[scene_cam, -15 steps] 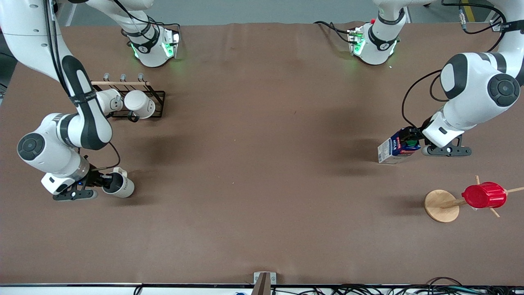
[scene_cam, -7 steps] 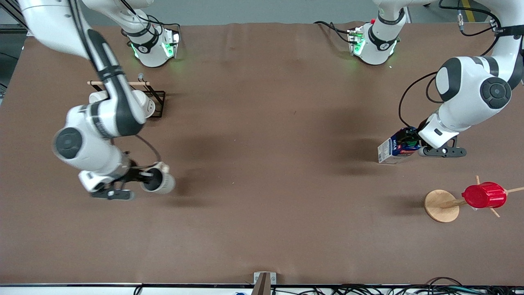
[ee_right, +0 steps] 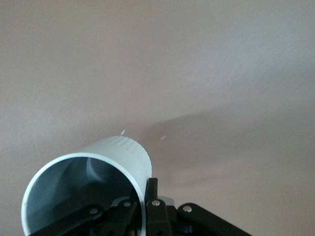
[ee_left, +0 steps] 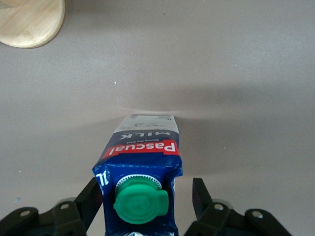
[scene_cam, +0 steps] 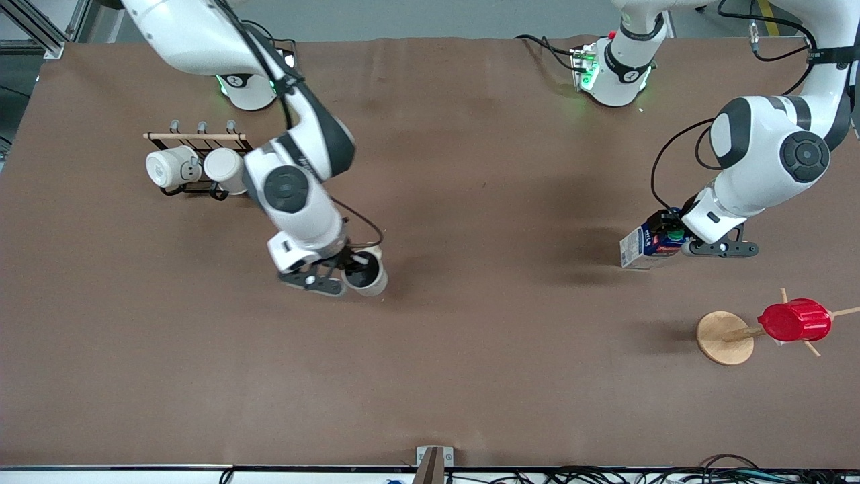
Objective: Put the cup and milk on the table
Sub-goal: 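Carry the grey mug to the table middle and lower it with the right gripper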
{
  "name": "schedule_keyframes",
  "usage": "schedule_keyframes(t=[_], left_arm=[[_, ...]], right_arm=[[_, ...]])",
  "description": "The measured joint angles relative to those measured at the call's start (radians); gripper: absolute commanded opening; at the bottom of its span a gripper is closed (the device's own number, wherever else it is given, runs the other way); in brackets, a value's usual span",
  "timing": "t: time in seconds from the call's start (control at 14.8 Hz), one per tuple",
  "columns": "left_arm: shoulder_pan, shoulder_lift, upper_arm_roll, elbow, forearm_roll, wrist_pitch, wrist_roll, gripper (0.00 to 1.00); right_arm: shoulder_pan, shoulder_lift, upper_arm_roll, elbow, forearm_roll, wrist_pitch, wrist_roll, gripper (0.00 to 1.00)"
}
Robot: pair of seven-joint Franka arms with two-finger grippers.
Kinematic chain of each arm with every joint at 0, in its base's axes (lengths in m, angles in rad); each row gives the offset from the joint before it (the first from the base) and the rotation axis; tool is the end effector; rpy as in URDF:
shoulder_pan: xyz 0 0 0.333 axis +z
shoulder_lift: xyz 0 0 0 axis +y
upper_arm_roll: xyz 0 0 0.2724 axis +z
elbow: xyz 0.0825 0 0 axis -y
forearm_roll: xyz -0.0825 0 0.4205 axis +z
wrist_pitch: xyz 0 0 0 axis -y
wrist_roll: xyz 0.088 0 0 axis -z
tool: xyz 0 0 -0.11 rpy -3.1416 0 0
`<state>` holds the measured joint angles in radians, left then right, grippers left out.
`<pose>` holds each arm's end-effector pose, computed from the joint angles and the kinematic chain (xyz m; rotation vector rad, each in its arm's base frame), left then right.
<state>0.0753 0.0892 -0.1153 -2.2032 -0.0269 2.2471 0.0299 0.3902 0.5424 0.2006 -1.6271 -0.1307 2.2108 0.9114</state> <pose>0.5591 -0.0236 0.2676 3.1091 -0.0814 -0.0699 0.5890 0.3754 0.2550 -3.0779 0.4276 -0.0660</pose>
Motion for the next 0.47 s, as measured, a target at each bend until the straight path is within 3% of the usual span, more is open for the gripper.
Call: schedule_keyframes(t=[0.34,0.47], left_arm=[[0.000,0.000,0.000,0.000,0.000,0.002,0.000,0.24],[0.000,0.000,0.000,0.000,0.005,0.003,0.002,0.20]], right_arm=[[0.106,0.146,0.000,0.112,-0.066,0.012,0.149,0.00],[0.124,0.166,0.000,0.127,-0.067,0.012,0.155,0.00]])
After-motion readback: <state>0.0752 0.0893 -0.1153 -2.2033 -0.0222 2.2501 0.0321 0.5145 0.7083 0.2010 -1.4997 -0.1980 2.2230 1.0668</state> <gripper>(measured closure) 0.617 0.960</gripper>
